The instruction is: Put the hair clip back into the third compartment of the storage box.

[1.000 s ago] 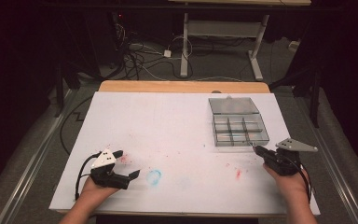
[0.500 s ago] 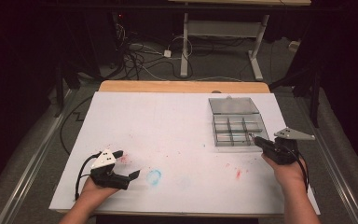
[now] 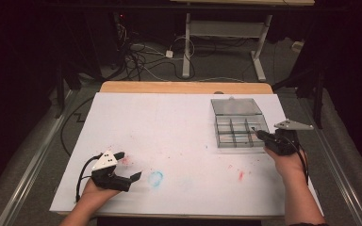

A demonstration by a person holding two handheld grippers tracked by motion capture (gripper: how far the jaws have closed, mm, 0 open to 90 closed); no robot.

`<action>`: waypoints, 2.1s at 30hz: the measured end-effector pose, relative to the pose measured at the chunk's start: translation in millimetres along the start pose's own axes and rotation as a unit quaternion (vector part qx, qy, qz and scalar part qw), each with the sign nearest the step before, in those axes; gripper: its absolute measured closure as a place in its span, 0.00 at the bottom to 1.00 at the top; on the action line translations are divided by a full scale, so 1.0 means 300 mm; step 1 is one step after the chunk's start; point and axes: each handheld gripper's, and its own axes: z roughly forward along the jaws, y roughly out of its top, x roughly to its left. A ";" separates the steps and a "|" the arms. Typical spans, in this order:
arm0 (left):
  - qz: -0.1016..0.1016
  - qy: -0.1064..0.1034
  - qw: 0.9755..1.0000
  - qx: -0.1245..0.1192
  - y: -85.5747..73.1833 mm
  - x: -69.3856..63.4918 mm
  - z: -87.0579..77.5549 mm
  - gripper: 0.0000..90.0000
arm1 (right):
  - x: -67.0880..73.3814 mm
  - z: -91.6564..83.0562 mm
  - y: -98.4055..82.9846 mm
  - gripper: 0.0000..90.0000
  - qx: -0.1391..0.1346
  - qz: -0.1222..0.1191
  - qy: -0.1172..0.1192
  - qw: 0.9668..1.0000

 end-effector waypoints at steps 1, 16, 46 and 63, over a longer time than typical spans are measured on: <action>0.000 0.000 1.000 0.000 0.000 0.000 0.000 0.00 | 0.000 0.000 0.000 0.98 0.000 0.000 0.000 1.000; 0.000 -0.003 1.000 -0.002 -0.001 0.001 -0.002 0.00 | -0.044 0.079 0.063 0.98 0.013 0.003 -0.016 1.000; -0.003 -0.004 1.000 -0.004 -0.002 0.003 -0.004 0.00 | -0.097 0.200 0.113 0.97 0.058 0.008 -0.038 0.998; -0.003 -0.005 1.000 -0.004 -0.002 0.003 -0.004 0.00 | -0.102 0.231 0.103 0.97 0.079 0.008 -0.045 0.996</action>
